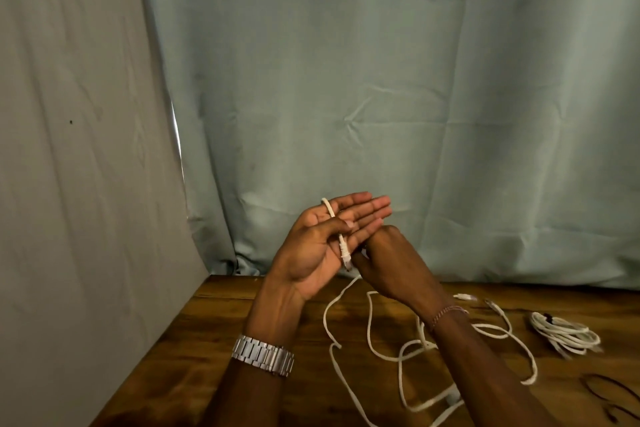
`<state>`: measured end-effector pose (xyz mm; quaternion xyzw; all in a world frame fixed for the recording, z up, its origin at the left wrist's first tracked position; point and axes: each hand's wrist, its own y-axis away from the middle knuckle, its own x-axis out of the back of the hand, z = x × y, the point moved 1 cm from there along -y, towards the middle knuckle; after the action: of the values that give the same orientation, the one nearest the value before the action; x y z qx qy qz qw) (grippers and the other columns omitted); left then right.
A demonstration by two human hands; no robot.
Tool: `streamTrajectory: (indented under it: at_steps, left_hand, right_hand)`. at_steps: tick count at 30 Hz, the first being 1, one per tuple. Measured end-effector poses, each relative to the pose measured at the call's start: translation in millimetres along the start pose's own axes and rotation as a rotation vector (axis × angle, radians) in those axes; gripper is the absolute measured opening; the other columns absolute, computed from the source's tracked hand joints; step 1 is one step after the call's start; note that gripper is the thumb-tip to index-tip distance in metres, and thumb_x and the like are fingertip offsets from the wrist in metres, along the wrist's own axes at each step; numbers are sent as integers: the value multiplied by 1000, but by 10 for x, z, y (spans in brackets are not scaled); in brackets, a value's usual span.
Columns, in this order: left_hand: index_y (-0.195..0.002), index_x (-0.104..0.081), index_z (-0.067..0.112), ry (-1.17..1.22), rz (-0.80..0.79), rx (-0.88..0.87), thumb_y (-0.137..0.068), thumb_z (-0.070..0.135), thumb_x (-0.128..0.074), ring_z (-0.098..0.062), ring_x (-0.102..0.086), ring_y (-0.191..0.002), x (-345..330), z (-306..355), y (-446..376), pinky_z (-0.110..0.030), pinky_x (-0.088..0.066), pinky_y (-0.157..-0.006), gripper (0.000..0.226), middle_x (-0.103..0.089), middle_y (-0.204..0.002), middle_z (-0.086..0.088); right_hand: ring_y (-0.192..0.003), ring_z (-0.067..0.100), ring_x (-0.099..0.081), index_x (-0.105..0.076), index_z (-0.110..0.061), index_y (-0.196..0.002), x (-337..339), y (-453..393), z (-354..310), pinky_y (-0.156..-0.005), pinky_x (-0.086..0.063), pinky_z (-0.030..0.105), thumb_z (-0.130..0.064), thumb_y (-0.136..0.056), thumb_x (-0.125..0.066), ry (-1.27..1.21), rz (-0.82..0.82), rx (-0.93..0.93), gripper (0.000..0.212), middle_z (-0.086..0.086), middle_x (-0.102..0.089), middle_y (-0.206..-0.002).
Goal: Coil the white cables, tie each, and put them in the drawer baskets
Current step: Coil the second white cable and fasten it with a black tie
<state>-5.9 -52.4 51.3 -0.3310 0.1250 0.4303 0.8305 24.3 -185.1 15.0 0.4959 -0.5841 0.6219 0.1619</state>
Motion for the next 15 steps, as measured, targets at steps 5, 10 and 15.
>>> streamTrajectory:
  at_steps: [5,10,15]
  left_hand:
    - [-135,-45,-12,-47,112,-18,-92,-19,-24,-40,-56,-129,232,-45,-61,-49,-42,-112,48,-58,-134,-30]
    - [-131,-51,-6,-268,225,-15,-94,-20,-24,-30,-61,-126,407,-180,-47,-50,-41,-113,48,-63,-133,-22]
    - [-129,-52,1,-502,251,53,-102,-9,-31,-30,-68,-114,408,-220,-35,-44,-58,-92,36,-66,-128,-17]
  right_hand:
    - [-84,27,-66,-68,-13,-101,201,117,-106,-68,-49,34,-25,-99,-54,40,-151,131,18,7,-69,-93]
    - [-91,14,-62,-70,-23,-113,469,280,-212,-79,-55,33,-27,-100,-57,23,-263,259,19,0,-68,-104]
    - [-102,3,-60,-63,-31,-122,656,334,-194,-86,-55,28,-17,-98,-62,-105,-201,335,27,-10,-66,-114]
